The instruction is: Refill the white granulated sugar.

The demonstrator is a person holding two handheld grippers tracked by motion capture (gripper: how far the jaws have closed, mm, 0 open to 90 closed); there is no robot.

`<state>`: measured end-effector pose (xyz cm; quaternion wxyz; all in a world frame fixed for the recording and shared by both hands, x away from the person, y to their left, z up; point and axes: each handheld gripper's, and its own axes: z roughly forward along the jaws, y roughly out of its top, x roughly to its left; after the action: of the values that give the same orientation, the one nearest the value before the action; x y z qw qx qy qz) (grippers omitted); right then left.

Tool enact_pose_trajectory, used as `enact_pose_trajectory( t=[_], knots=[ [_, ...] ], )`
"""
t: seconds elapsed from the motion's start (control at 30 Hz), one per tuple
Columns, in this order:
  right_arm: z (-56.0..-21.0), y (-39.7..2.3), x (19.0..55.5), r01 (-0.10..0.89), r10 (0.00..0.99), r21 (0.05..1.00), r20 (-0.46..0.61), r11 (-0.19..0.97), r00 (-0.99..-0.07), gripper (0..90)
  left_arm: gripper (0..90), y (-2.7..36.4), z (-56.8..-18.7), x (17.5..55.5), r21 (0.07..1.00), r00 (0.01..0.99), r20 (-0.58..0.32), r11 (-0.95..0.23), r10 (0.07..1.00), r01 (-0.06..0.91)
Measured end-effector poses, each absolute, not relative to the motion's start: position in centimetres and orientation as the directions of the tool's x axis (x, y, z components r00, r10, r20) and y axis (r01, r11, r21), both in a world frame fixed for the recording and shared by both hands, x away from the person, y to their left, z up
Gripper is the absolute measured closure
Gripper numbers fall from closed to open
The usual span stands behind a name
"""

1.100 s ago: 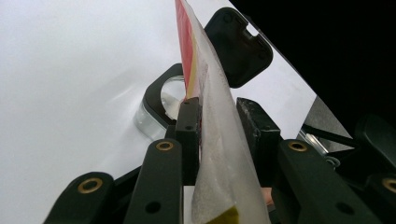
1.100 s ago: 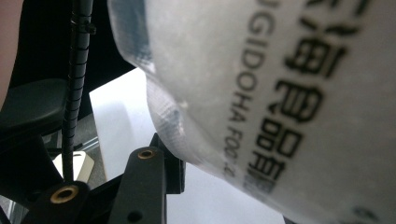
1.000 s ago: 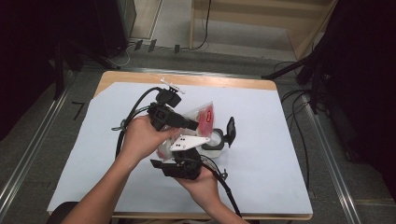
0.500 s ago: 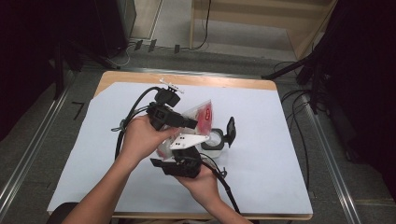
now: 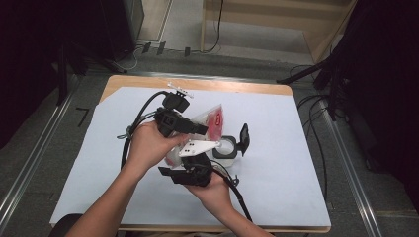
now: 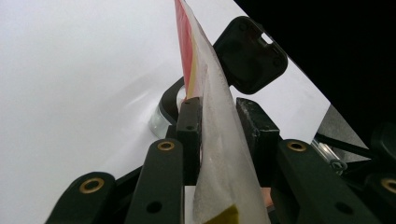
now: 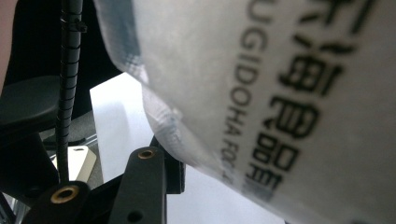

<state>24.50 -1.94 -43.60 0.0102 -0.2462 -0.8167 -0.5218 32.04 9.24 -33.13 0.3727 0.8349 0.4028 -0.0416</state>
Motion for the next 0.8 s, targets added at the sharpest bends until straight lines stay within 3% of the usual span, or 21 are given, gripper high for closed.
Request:
enact_pose_trajectory(
  t=[0.8],
  knots=[
    [-43.11,-1.68,24.66,0.444,0.392,0.830,0.305,0.337,-0.868,63.6,71.5,9.76,-33.27,32.49,0.587,0.663,-0.394,-0.380,0.637,0.715]
  ],
)
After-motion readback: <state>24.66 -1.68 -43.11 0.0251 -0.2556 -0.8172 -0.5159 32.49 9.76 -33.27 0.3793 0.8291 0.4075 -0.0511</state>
